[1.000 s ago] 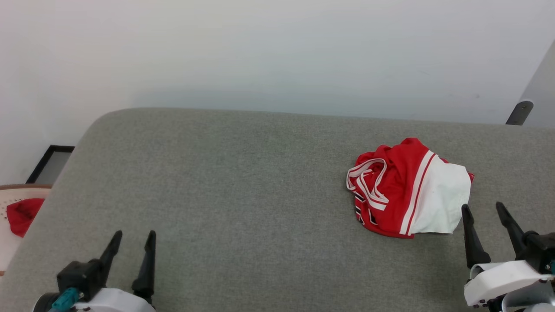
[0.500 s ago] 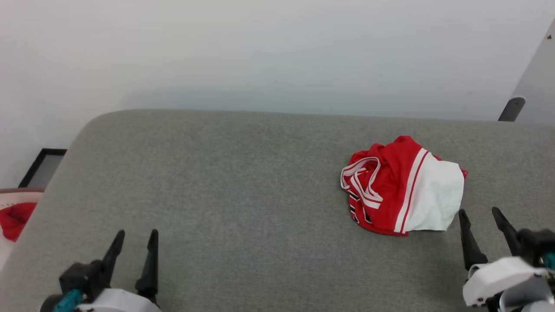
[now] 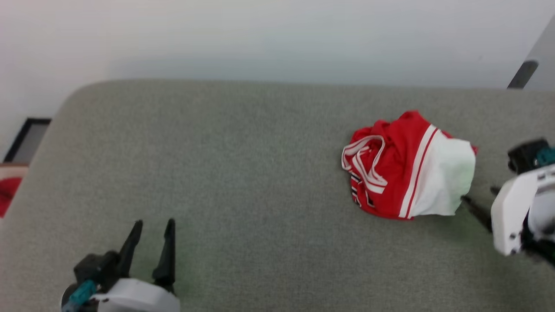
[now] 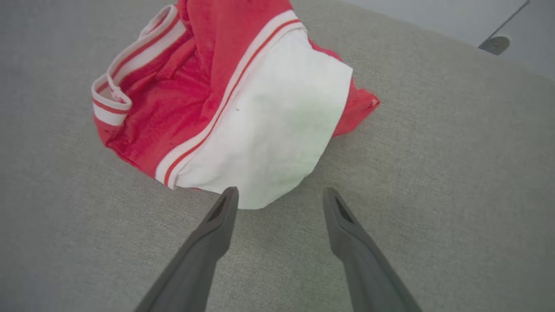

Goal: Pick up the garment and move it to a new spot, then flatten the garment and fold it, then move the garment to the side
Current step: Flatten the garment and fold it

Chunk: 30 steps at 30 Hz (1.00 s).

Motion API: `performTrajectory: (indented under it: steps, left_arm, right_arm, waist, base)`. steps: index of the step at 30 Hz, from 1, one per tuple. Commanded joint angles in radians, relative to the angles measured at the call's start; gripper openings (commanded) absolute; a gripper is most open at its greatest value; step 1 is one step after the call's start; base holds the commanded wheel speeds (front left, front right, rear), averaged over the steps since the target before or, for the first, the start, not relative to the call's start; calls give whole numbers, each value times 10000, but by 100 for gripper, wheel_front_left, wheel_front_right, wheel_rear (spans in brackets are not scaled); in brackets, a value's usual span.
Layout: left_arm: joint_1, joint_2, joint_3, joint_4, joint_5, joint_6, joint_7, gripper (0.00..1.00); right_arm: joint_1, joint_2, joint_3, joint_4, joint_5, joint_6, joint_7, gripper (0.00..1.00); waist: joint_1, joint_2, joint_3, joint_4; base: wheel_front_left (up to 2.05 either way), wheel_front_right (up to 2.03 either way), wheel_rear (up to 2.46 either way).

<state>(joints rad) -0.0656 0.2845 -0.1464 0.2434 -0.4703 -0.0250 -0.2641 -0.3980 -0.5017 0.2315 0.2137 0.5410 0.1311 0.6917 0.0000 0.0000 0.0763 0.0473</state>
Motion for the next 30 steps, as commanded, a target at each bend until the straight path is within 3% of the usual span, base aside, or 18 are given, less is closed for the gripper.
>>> performTrajectory:
  steps: [1, 10, 17, 18, 20, 30]
  left_arm:
    - [-185, -88, 52, 51, 97, -100, 1, 100]
    - [-1069, -635, 292, 484, 589, -568, 1, 100]
    - [-1294, -953, 506, 802, 865, -818, 1, 100]
    - [-1301, -995, 544, 832, 859, -839, 1, 100]
    - [-1308, -1061, 614, 908, 850, -898, 1, 100]
    - [-1218, -1131, 873, 1031, 1022, -1016, 1, 100]
  right_arm:
    - [-307, -276, 214, -88, 107, -6, 172, 100]
    - [-2206, -1037, 850, 1214, 855, -6, 329, 100]
    - [-2674, -1080, 1646, 1833, 1709, -6, -29, 100]
    - [-2694, -1094, 1797, 1856, 1750, -6, -118, 76]
    - [-2766, -1213, 2042, 1939, 1890, -6, -324, 0]
    - [-2861, -1730, 2118, 2635, 2461, -6, -1612, 0]
  waist:
    - [0, 0, 702, 48]
    - [0, 0, 1590, 245]
    - [0, 0, 1759, 297]
    - [0, 0, 1765, 285]
    - [0, 0, 1763, 255]
    - [0, 0, 1640, -88]
  base:
    - [0, 0, 0]
    - [0, 0, 0]
    - [0, 0, 0]
    - [0, 0, 0]
    - [0, 0, 0]
    - [0, 0, 0]
